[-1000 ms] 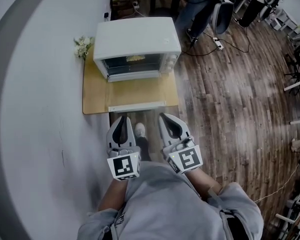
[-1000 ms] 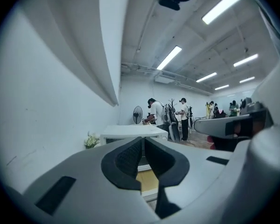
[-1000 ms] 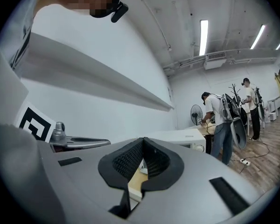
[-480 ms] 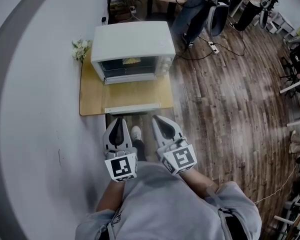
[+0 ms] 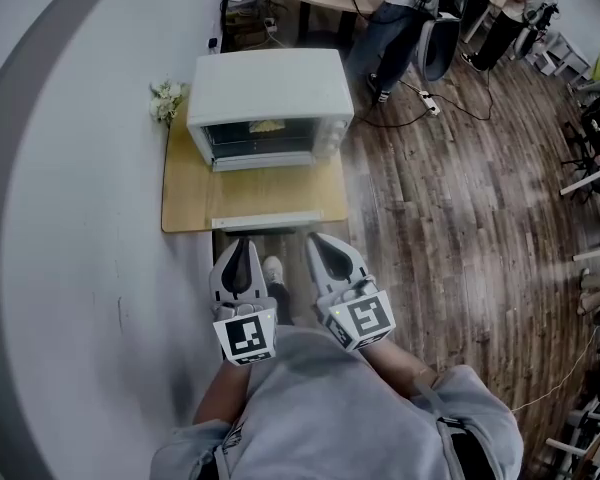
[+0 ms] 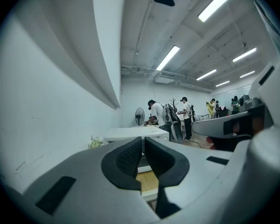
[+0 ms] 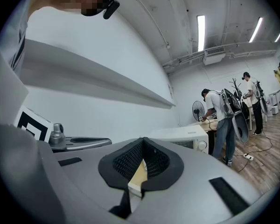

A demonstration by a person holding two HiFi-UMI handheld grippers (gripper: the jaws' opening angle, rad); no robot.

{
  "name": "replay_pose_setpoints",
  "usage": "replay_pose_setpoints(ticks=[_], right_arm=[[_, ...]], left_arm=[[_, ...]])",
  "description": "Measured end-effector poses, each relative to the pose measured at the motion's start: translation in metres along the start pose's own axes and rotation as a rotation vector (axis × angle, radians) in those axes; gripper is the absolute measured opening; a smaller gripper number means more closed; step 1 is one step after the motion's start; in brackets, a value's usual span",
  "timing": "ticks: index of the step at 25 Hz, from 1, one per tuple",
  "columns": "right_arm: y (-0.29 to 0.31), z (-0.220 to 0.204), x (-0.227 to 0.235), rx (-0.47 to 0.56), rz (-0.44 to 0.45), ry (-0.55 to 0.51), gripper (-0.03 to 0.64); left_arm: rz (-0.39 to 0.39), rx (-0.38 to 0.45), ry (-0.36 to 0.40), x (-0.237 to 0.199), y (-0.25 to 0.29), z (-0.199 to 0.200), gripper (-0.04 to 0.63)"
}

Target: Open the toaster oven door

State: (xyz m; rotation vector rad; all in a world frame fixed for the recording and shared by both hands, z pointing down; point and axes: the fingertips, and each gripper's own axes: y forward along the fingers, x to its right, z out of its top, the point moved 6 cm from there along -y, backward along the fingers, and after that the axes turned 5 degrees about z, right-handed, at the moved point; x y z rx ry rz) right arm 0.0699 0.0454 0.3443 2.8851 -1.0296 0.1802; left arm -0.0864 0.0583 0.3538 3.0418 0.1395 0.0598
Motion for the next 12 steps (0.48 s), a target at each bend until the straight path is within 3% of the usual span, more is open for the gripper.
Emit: replay_pose_setpoints(ticks=[12], right_arm=[[0.0005,-0.0015,0.0026,-0.010,0.004,-0.014,-0.003]], left_arm=[[0.003,-0.007,0.004,0.0053,0.0006,-0.0012,0.020]])
